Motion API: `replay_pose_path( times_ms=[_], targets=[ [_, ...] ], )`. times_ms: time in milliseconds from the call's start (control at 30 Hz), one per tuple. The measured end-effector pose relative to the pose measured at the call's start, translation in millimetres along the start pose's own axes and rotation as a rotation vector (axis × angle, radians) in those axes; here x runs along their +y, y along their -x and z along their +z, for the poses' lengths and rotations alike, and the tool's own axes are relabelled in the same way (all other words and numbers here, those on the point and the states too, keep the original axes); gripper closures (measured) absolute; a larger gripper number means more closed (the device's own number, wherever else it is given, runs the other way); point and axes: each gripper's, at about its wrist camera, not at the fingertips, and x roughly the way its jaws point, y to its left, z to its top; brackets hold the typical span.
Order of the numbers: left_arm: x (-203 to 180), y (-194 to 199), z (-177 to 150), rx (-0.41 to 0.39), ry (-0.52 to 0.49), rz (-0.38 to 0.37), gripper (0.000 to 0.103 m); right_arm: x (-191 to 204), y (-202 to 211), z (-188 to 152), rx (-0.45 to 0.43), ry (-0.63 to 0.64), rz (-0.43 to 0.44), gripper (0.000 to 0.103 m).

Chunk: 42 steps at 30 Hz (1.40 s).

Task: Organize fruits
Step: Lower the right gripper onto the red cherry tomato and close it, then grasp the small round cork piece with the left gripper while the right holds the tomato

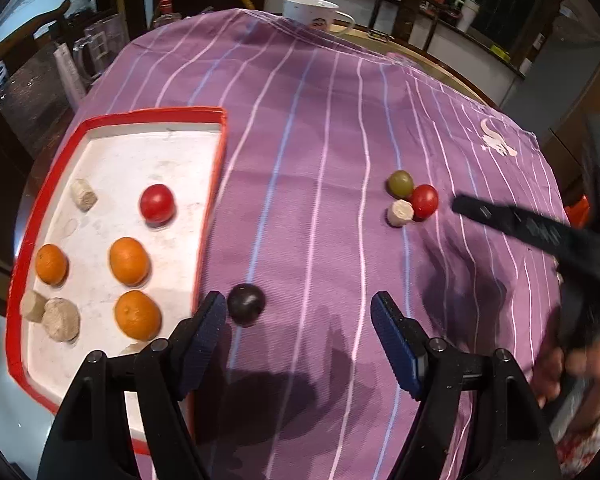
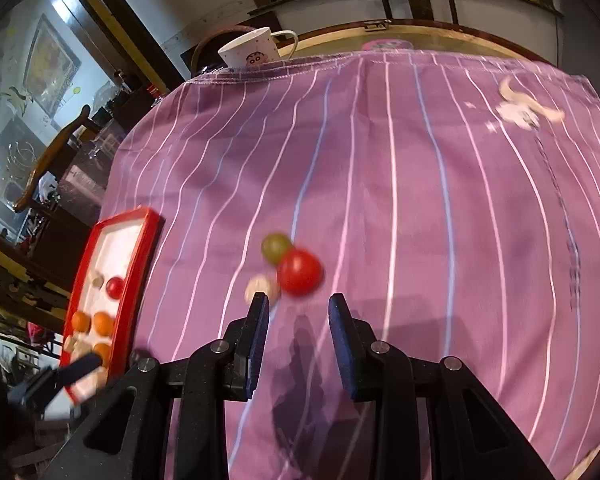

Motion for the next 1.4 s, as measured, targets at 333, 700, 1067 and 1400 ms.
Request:
replay_pose_path(
  times_ms=[333, 700, 1067, 1400],
  targets=[
    [-23.2, -17.6, 9.2, -0.005, -0.063, -0.054, 0.029, 0.6, -50.8, 14.7, 0.067, -0.003, 0.012, 0.067],
    [-47.1, -58.0, 45.6, 0.011, -0.077, -0.102, 0.029, -35.8, -25.4, -1.5, 0.070, -0.161, 0.120, 0.069],
    [-91.2, -93.5, 54.1, 0.016, -0.248, -0.102, 0.059, -59.4, 8.5, -21.8, 0.035, -0.167, 0.059, 0.069],
    [-75.4, -67.4, 44.9, -0.018, -0.172, -0.106, 0.081, -44.6, 17.3, -29.0, 0.023, -0.117, 0.040, 0.069]
  ],
)
